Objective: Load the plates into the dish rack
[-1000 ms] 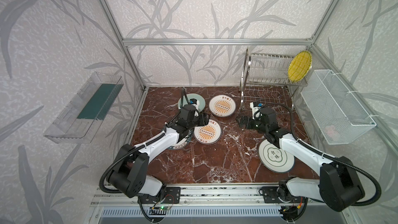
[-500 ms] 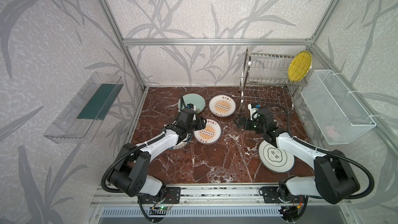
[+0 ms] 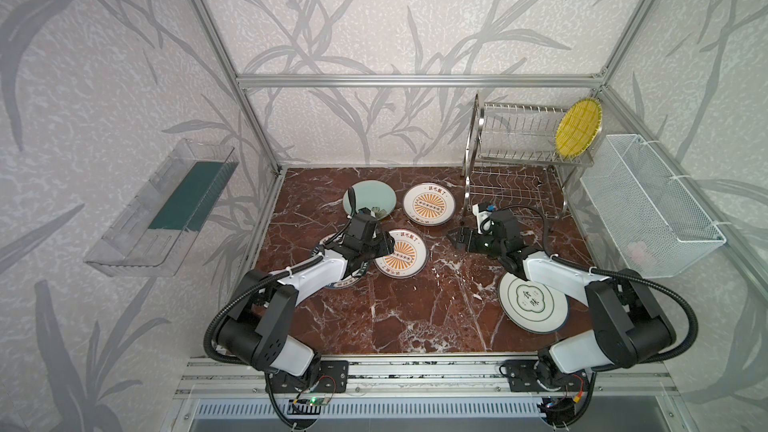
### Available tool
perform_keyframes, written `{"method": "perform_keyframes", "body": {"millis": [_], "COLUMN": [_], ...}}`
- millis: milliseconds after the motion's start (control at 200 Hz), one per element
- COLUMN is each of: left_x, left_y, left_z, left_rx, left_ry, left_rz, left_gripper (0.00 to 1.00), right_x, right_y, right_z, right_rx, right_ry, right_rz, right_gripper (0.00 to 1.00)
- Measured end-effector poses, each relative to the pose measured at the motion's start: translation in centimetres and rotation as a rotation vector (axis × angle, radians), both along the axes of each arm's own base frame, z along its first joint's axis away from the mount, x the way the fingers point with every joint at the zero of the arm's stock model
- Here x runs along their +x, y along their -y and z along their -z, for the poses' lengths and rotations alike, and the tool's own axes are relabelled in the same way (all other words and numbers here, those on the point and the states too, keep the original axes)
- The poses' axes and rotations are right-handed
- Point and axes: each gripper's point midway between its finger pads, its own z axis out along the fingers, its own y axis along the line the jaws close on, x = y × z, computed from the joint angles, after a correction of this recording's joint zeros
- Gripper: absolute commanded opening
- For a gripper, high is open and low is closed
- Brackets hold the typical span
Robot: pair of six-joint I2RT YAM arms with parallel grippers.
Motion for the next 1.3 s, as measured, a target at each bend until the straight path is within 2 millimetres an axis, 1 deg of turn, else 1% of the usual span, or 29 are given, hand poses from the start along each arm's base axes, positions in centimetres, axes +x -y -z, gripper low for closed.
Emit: {"method": "perform_keyframes", "body": {"millis": [120, 270, 445, 605, 910, 1165, 1300], "left_x": [-0.1, -0.6, -0.6, -0.6, -0.7, -0.8, -0.8], "left_y": [-0.6, -1.3, -1.5, -1.4, -1.2, -1.1, -1.1], "left_z": [1.1, 2.5, 2.7, 2.7, 2.7, 2.7, 2.7], "left_rx": [0.018, 0.045, 0.048, 0.046, 0.037, 0.033, 0.033], "left_ry": [-0.033, -0.092, -0.103, -0.106, -0.112, -0.114, -0.114], "left_rz": [-0.012, -0.023, -0.026, -0.023, -0.015, -0.011, -0.011], "left_gripper": [0.59, 0.58, 0.58, 0.57, 0.57, 0.57, 0.57], "right_x": [-0.2, -0.8, -1.3, -1.7, -2.0, -2.2, -1.9], "right_y": [-1.0, -2.8, -4.9, -6.3, -8.1, -9.2, -9.6], "right_z": [1.3, 3.0, 4.6, 6.2, 6.5, 6.9, 7.1], "right_rx": [0.020, 0.044, 0.097, 0.140, 0.210, 0.252, 0.288], "right_ry": [-0.035, -0.076, -0.120, -0.165, -0.179, -0.200, -0.206], "right_rz": [-0.017, -0.053, -0.083, -0.099, -0.123, -0.134, -0.137], "right_gripper": [0.85, 0.81, 0.76, 0.70, 0.59, 0.45, 0.40]}}
